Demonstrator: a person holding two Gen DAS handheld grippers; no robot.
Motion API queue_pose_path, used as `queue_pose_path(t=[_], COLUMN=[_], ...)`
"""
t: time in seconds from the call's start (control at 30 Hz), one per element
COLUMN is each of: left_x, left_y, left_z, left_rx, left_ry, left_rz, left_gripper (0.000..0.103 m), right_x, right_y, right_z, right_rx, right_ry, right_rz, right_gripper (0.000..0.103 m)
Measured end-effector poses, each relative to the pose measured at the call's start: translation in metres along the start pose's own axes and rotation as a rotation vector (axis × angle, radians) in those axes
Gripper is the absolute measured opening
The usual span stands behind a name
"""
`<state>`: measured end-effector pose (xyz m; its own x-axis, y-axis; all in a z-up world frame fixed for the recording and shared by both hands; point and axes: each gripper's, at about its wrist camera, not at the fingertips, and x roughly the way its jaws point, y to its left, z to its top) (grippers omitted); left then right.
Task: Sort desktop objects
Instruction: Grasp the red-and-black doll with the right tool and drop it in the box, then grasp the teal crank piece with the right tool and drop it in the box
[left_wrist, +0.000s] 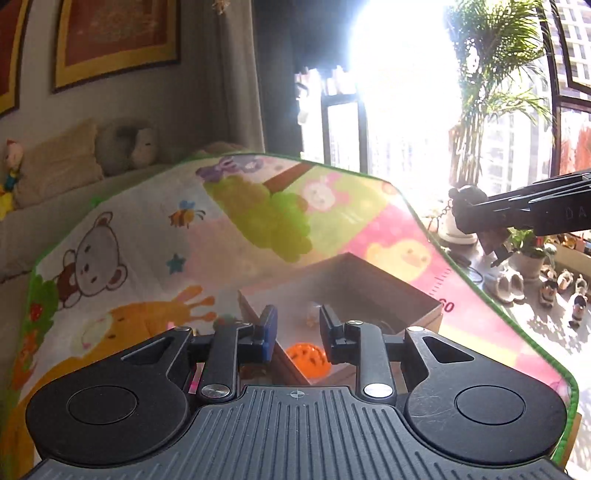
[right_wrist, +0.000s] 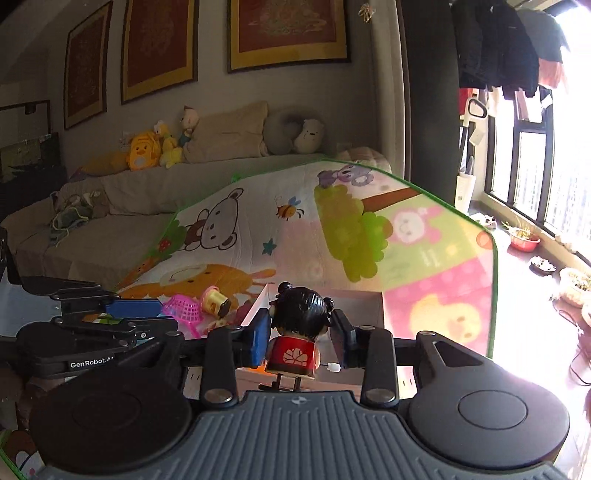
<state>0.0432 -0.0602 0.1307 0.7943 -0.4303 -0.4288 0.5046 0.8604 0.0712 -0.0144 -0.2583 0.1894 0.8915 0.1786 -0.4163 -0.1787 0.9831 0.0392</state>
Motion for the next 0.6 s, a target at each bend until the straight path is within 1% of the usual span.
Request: queue_pose_path(t=[0.03,0.1,0.17,0.27,0.3,0.33,0.37,0.43,0.47,0.5,0.53,0.57,0.6], left_x=[0.01,0.031,0.046,0.049,0.045,0.041,0.036,0.024,0.018,0.012,0.007,-0.002,-0.01], left_y=[0.0,0.001,0.005,0.016,0.02,0.023,0.027,0.037,0.043,0.049,0.054,0.06,0.064], left_z=[0.005,0.012,0.014,0.001,-0.007,-0.015,-0.023,-0.039,-0.047,-0.055,-0.061,-0.069,-0.076], left_rx=[-0.007,-0.011,-0.028,-0.088,-0.094,-0.093,-0.092,-0.098,-0.112,-0.128,-0.143,-0.159,-0.173], left_ry=[0.005,0.013,0.032,0.076,0.088,0.103,0.114,0.141,0.16,0.176,0.191,0.207,0.214], left_rz=[-0.007,-0.001,0.012,0.005,0.004,0.01,0.024,0.059,0.08,0.098,0.112,0.129,0.145], left_gripper=[0.023,0.023,0.023,0.025,0.03,0.042,0.046,0.056,0.059,0.067,0.079,0.084,0.092], right_x=[0.01,0.035,0.059,0.097,0.104,0.109,0.111,0.107,0.103,0.096,0.088,0.082,0.075], right_y=[-0.005,-0.013,-0.018,-0.024,-0.027,-0.029,-0.029,-0.027,-0.023,-0.017,-0.008,0.002,0.015], right_z=[0.006,0.012,0.014,0.006,0.002,-0.002,-0.006,-0.014,-0.018,-0.023,-0.028,-0.035,-0.042], right_rx=[0.012,0.029,0.044,0.063,0.075,0.083,0.087,0.091,0.087,0.076,0.06,0.039,0.013], right_ry=[0.008,0.024,0.046,0.102,0.113,0.12,0.123,0.125,0.123,0.121,0.123,0.133,0.149], right_rz=[0.003,0.001,-0.02,-0.027,-0.039,-0.053,-0.06,-0.053,-0.041,-0.024,0.002,0.04,0.088], right_gripper=[0.035,0.035,0.035,0.035,0.039,0.042,0.045,0.047,0.052,0.06,0.065,0.075,0.082])
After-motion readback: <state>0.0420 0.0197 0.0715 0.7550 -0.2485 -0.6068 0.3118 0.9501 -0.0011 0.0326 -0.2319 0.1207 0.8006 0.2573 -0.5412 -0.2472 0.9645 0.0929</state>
